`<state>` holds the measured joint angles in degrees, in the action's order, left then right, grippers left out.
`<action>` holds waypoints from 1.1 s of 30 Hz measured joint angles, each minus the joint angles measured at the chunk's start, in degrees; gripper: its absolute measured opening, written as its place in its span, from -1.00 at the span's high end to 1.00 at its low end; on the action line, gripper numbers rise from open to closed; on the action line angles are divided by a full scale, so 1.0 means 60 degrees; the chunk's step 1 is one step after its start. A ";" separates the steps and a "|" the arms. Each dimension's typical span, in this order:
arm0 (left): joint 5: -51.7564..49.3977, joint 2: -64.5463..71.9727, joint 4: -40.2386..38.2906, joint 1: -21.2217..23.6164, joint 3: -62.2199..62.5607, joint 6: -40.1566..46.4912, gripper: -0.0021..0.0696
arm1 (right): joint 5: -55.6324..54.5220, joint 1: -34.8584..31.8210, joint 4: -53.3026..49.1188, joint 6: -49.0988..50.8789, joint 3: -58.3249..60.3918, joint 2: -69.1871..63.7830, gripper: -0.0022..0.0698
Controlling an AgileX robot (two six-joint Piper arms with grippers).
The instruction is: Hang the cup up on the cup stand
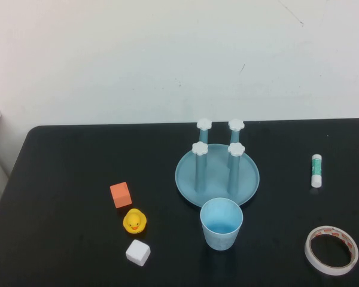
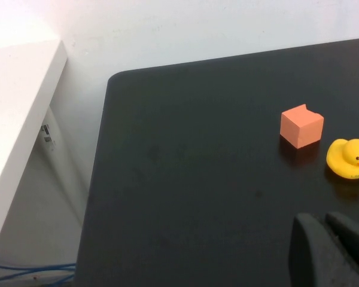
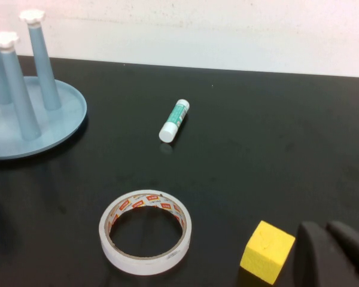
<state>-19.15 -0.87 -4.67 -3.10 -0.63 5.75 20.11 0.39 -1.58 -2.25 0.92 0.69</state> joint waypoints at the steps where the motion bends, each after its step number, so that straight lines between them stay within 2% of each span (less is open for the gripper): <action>1: 0.0023 0.0000 0.0021 0.0000 0.0000 0.0000 0.95 | 0.0000 0.0000 0.0000 0.0000 0.0000 0.0000 0.94; 23: 0.0632 0.0000 0.0078 0.0000 -0.0076 0.0000 0.95 | -0.0087 0.0000 0.0000 0.0000 0.0000 0.0000 0.94; 26: 0.1419 0.0000 0.0078 0.0000 -0.0076 0.0000 0.95 | -0.0663 0.0000 0.0000 0.0000 0.0089 0.0000 0.94; 28: 0.2517 0.0000 0.0078 0.0000 -0.0076 0.0000 0.95 | -0.1480 0.0000 0.0000 0.0000 0.0125 0.0000 0.94; 33: 0.5727 0.0000 0.0094 0.0000 -0.0076 0.0016 0.95 | -0.5111 0.0000 -0.0022 0.0000 0.0125 0.0000 0.94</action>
<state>15.21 -0.87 -4.10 -3.10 -1.08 5.84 -10.56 0.39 -1.71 -2.25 1.67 0.69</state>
